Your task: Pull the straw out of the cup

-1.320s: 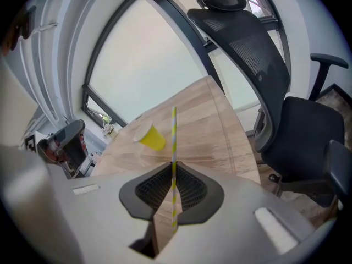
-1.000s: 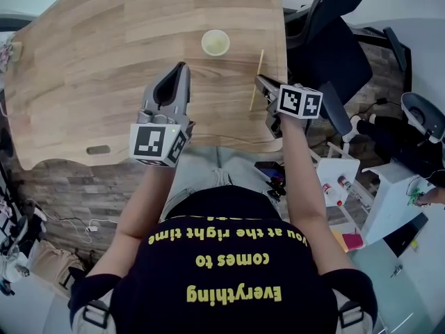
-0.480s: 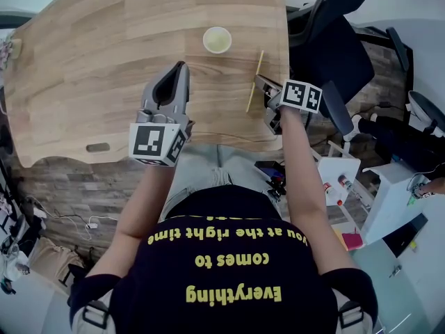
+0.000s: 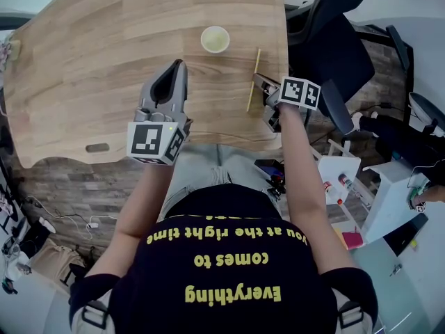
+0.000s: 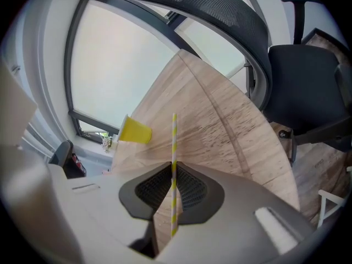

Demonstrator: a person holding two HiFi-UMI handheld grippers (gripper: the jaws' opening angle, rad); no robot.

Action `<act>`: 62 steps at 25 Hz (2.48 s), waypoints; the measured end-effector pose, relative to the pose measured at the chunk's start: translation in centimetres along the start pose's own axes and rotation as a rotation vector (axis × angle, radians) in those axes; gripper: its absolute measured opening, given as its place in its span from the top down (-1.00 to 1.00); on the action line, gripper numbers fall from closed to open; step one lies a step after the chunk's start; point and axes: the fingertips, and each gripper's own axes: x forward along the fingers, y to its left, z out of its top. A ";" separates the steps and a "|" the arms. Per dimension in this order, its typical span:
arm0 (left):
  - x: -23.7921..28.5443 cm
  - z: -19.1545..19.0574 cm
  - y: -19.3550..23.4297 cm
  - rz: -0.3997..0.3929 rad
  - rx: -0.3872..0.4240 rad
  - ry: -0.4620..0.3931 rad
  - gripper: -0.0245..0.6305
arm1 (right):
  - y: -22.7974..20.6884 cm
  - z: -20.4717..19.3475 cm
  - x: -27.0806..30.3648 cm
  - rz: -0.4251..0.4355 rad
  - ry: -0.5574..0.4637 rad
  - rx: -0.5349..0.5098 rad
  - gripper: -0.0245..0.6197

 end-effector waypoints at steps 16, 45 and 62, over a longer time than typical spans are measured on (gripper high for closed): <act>0.0 0.2 -0.1 -0.004 0.007 -0.005 0.93 | 0.1 0.4 -0.1 -0.018 -0.015 -0.044 0.74; -3.2 4.5 -0.9 0.008 0.048 -0.104 0.93 | 10.2 7.2 -7.8 0.038 -0.368 -0.390 0.90; -6.1 8.3 -1.2 0.048 0.095 -0.192 0.93 | 19.2 8.9 -15.2 0.063 -0.680 -0.766 0.90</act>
